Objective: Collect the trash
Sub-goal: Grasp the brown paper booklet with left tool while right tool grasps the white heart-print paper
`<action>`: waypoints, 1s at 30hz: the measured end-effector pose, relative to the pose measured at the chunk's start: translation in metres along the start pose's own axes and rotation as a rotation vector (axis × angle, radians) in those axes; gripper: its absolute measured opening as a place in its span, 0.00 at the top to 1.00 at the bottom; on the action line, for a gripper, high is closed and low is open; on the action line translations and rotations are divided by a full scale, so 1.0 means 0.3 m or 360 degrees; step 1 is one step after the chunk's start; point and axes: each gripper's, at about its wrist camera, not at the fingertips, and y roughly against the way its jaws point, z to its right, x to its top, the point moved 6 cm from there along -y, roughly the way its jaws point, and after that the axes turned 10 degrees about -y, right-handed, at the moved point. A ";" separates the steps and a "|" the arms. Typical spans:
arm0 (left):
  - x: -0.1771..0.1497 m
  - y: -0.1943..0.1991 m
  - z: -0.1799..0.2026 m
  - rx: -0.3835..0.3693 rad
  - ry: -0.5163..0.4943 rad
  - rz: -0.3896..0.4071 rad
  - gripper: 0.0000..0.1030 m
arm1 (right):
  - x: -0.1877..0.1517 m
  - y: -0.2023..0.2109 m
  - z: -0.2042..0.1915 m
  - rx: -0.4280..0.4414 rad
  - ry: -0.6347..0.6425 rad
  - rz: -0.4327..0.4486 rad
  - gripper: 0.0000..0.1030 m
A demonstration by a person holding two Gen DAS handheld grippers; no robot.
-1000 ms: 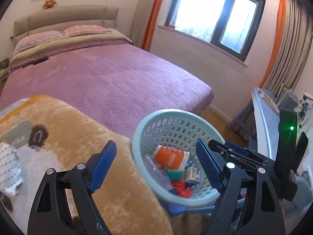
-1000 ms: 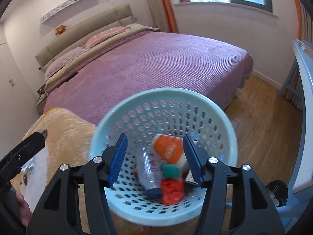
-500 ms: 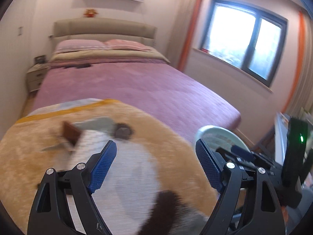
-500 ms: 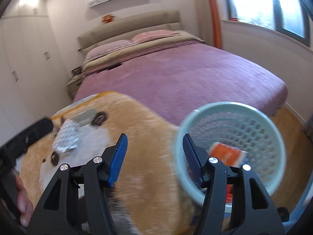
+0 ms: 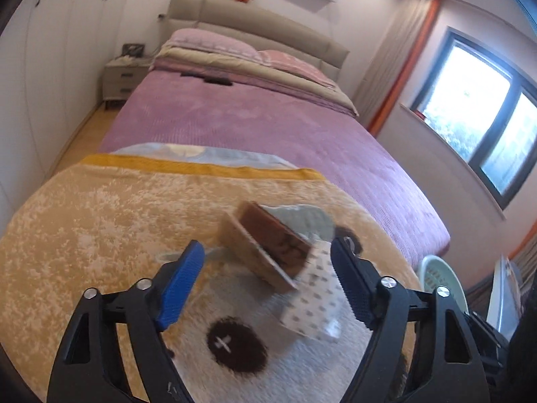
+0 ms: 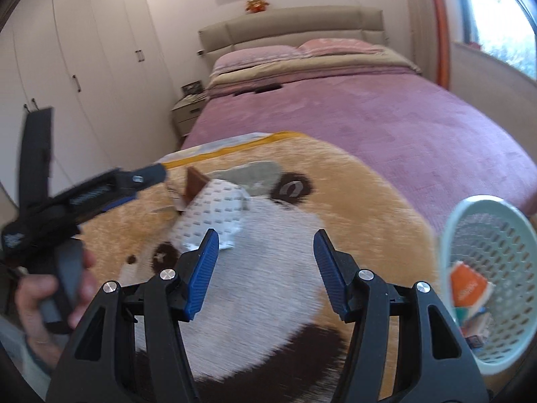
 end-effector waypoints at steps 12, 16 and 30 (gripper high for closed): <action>-0.037 -0.052 -0.114 -0.0160 0.0116 0.0049 0.37 | 0.015 -0.252 -0.141 0.0100 -0.0055 -0.0200 0.46; -0.042 -0.046 -0.111 -0.0189 0.0131 0.0048 0.36 | -0.007 -0.327 -0.123 0.0088 -0.0091 -0.0256 0.46; -0.080 -0.121 0.000 -0.0048 0.0019 -0.0050 0.35 | -0.010 -0.167 0.081 0.0099 -0.0240 -0.0177 0.83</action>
